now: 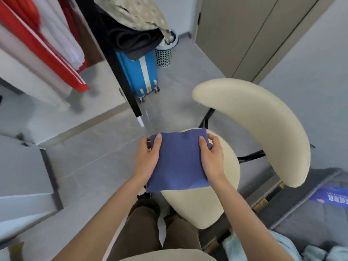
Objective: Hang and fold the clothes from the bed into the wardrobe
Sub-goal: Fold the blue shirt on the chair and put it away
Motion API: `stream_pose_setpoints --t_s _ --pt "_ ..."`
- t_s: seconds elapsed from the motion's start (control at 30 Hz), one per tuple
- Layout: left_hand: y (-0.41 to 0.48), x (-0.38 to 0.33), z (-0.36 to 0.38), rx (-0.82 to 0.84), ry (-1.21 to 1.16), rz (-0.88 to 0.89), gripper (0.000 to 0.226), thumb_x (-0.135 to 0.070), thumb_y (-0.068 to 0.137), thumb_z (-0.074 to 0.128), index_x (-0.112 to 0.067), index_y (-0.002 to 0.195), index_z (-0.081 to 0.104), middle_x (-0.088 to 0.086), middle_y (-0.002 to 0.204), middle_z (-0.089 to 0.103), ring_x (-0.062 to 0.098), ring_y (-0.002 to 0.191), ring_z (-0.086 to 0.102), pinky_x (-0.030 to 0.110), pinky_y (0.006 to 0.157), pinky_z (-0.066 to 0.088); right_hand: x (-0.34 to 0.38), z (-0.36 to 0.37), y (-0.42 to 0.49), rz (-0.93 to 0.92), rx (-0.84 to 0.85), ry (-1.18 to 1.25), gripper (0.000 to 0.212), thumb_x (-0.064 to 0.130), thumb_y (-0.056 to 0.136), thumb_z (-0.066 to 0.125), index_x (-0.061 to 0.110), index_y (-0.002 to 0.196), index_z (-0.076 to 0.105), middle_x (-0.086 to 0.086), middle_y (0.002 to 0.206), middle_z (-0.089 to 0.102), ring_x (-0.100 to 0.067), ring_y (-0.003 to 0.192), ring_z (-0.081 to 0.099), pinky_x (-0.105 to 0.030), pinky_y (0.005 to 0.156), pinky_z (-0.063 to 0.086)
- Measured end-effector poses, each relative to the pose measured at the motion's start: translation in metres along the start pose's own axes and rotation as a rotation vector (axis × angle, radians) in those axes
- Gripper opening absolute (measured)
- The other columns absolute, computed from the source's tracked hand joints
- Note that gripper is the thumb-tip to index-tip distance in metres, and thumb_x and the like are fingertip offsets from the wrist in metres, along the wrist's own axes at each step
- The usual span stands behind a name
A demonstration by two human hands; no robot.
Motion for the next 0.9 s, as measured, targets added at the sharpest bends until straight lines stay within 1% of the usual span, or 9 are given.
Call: stream_pose_setpoints --t_s 0.13,0.23,0.37,0.5,0.63,0.7,0.8,0.83,0.9 --pt "-0.027 -0.036 -0.069 -0.159 -0.057 0.051 0.026 -0.048 0.095 0.05 -0.022 0.093 0.051 -0.005 0.087 0.059 0.004 0.074 0.056 0.018 0.061 0.04 0.059 0.038 -0.031 -0.112 0.134 0.007 0.018 0.037 0.098 0.05 0.031 0.114 0.051 0.016 0.094 0.061 0.004 0.086 0.058 -0.015 0.066 0.04" --pt "-0.044 -0.058 -0.125 -0.248 -0.113 0.044 0.025 -0.051 0.093 0.05 -0.026 0.092 0.05 -0.007 0.09 0.06 0.001 0.078 0.058 0.019 0.063 0.043 0.101 0.078 -0.057 -0.163 0.255 0.026 0.02 0.037 0.1 0.046 0.031 0.12 0.045 0.019 0.1 0.056 0.001 0.093 0.056 -0.02 0.074 0.042" --pt "-0.068 -0.085 -0.209 -0.364 -0.158 0.119 0.026 -0.049 0.093 0.052 -0.025 0.086 0.048 -0.009 0.079 0.055 -0.011 0.057 0.054 0.008 0.051 0.039 0.155 0.139 -0.099 -0.252 0.402 0.038 0.023 0.035 0.102 0.042 0.027 0.123 0.039 0.019 0.104 0.053 0.005 0.093 0.053 -0.017 0.074 0.041" --pt "-0.09 -0.109 -0.305 -0.475 -0.171 0.175 0.025 -0.052 0.093 0.051 -0.027 0.089 0.051 -0.011 0.083 0.06 0.002 0.075 0.059 0.019 0.062 0.039 0.207 0.21 -0.153 -0.334 0.562 0.017 0.035 0.039 0.099 0.047 0.027 0.129 0.035 0.024 0.102 0.05 0.005 0.091 0.053 -0.018 0.074 0.041" --pt "-0.11 -0.132 -0.406 -0.555 -0.16 0.228 0.026 -0.049 0.094 0.051 -0.023 0.095 0.051 -0.008 0.085 0.056 0.005 0.077 0.057 0.02 0.062 0.039 0.262 0.278 -0.214 -0.405 0.707 0.011 0.036 0.032 0.099 0.051 0.026 0.13 0.033 0.017 0.106 0.053 0.001 0.092 0.056 -0.017 0.071 0.044" --pt "-0.119 -0.149 -0.457 -0.587 -0.153 0.266 0.031 -0.047 0.094 0.053 -0.017 0.099 0.053 -0.004 0.087 0.056 0.011 0.08 0.057 0.024 0.065 0.042 0.294 0.307 -0.243 -0.477 0.735 0.005 0.035 0.03 0.099 0.05 0.025 0.13 0.035 0.015 0.108 0.054 -0.003 0.097 0.058 -0.02 0.077 0.047" --pt "-0.133 -0.183 -0.526 -0.614 -0.138 0.331 0.032 -0.045 0.094 0.054 -0.013 0.1 0.055 -0.003 0.088 0.057 0.014 0.083 0.058 0.029 0.072 0.046 0.349 0.341 -0.28 -0.572 0.738 -0.016 0.041 0.032 0.1 0.049 0.022 0.137 0.035 0.006 0.12 0.055 -0.017 0.111 0.057 -0.037 0.098 0.048" --pt "-0.138 -0.197 -0.544 -0.618 -0.125 0.359 0.031 -0.044 0.094 0.054 -0.013 0.098 0.056 -0.002 0.089 0.058 0.015 0.083 0.059 0.031 0.075 0.046 0.368 0.35 -0.29 -0.605 0.734 -0.015 0.041 0.032 0.1 0.049 0.02 0.137 0.035 0.004 0.123 0.055 -0.018 0.112 0.057 -0.038 0.099 0.047" --pt "-0.146 -0.224 -0.576 -0.623 -0.089 0.415 0.029 -0.042 0.095 0.054 -0.013 0.092 0.055 0.0 0.087 0.057 0.016 0.08 0.058 0.031 0.075 0.046 0.405 0.365 -0.307 -0.656 0.733 0.006 0.037 0.031 0.1 0.048 0.019 0.134 0.038 0.002 0.125 0.055 -0.016 0.109 0.057 -0.033 0.094 0.046"
Point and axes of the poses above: each hand's wrist, its own y-axis towards the middle knuckle, its own z-axis out of the palm, x = y × z, the point moved 6 cm from there along y, towards the middle knuckle
